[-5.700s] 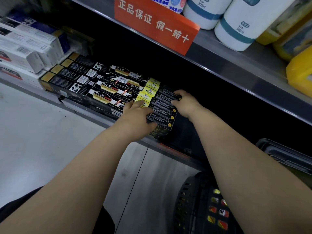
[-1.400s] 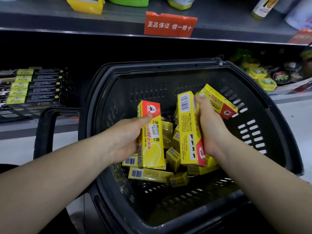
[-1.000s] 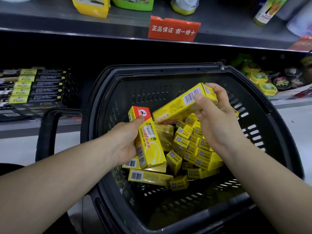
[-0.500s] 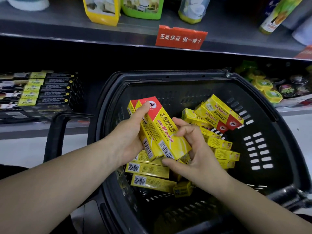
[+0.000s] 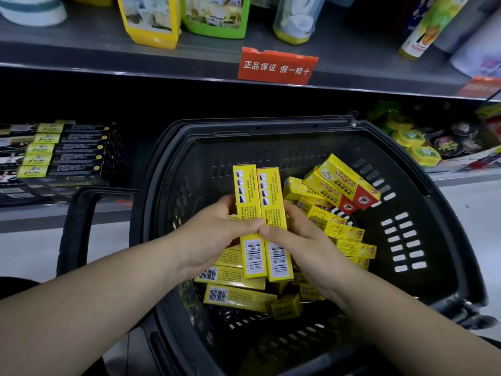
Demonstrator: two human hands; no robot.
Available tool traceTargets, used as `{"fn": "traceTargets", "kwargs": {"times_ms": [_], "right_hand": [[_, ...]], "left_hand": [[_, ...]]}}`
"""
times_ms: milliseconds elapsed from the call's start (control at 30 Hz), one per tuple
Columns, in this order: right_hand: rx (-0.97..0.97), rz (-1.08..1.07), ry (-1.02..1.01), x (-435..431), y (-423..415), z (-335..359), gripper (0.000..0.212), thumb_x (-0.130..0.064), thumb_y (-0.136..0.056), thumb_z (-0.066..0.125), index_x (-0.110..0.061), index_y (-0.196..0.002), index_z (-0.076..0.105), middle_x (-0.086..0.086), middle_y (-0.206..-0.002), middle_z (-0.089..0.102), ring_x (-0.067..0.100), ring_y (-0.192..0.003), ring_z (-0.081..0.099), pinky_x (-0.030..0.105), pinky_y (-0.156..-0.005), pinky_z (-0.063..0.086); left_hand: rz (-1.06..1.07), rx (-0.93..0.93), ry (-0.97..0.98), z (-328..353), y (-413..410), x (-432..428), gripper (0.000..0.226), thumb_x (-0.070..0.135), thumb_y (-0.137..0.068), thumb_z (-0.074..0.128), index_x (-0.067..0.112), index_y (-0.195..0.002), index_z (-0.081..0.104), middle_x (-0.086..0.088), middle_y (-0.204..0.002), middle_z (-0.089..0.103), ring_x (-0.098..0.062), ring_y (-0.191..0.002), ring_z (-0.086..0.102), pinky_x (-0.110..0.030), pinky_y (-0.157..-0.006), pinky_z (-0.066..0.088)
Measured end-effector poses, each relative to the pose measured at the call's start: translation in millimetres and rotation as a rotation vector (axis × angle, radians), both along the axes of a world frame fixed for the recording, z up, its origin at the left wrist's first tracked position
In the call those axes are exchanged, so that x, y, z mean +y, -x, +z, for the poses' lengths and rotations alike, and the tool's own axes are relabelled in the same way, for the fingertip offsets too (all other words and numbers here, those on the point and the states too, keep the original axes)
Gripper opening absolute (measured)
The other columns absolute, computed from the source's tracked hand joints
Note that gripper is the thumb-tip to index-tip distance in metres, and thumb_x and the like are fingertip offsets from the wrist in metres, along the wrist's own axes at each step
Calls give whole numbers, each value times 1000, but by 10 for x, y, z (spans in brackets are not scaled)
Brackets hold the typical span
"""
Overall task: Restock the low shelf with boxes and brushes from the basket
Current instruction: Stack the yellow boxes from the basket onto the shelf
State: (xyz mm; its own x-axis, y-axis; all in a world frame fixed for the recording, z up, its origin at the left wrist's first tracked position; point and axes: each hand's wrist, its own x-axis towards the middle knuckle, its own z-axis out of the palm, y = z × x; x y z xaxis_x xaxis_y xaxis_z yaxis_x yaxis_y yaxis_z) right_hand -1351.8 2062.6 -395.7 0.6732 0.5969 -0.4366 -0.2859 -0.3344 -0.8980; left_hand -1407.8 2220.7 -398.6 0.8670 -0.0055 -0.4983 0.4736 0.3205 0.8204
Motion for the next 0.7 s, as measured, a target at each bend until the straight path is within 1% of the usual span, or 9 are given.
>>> {"fn": "traceTargets", "kwargs": {"times_ms": [67,133,167,300,400,467,533,600,700], "right_hand": [[17,38,-18,1,15,-9,63,-32,-73,70,-31,-130,44,-9,-112,69,9,-103,66,27,-88,52],[45,61,-60,0,34,-46,59,-28,-75,71,-37,-127,45,-8,-117,67,12,-108,64,35,-94,50],[54,69,-75,-4,44,-63,56,-28,-77,69,-41,-125,45,-10,-119,66,11,-110,62,35,-96,49],[52,153,-32,-10,49,-66,52,-39,-80,68,-56,-120,38,-27,-117,62,-2,-110,59,17,-89,50],[45,209,19,-41,-30,-85,61,-45,-77,61,-47,-133,36,-20,-119,63,0,-109,61,19,-90,50],[66,165,70,-49,-121,-106,64,-52,-77,57,-39,-136,36,-17,-118,63,-1,-106,61,17,-87,49],[89,93,130,-78,-197,-162,47,-50,-84,53,-34,-127,46,-13,-113,65,1,-101,64,18,-85,49],[48,49,205,-114,-255,-227,26,-42,-91,50,-31,-114,53,-13,-103,64,4,-93,66,21,-84,51],[20,36,277,-154,-325,-313,15,-37,-93,50,-28,-104,55,-9,-95,59,17,-96,65,33,-91,51]], "left_hand": [[-15,-14,34,7,9,8,48,19,-72,70,17,-118,56,-3,-103,73,-18,-95,69,-32,-83,55],[5,-7,62,9,11,3,55,24,-65,72,19,-117,55,-1,-103,73,-17,-95,70,-30,-77,57],[23,3,76,5,10,-1,57,24,-64,73,20,-118,53,-1,-104,73,-17,-94,70,-30,-76,57],[30,52,46,-27,11,-2,59,21,-67,74,21,-121,49,-3,-105,72,-18,-93,70,-35,-78,57],[37,75,-76,-53,9,39,55,17,-72,75,21,-121,50,-3,-103,73,-18,-90,71,-35,-77,55],[57,81,-172,-87,-10,84,54,17,-75,75,21,-122,50,-1,-103,72,-15,-90,70,-31,-76,53],[83,81,-247,-123,-18,122,53,17,-75,74,22,-121,49,3,-102,72,-11,-90,70,-26,-76,51],[83,76,-342,-141,-11,139,49,19,-75,74,27,-117,50,8,-98,72,-5,-86,69,-21,-73,50],[49,88,-388,-165,10,119,48,20,-75,74,35,-112,48,14,-96,72,2,-84,68,-18,-72,50]]}}
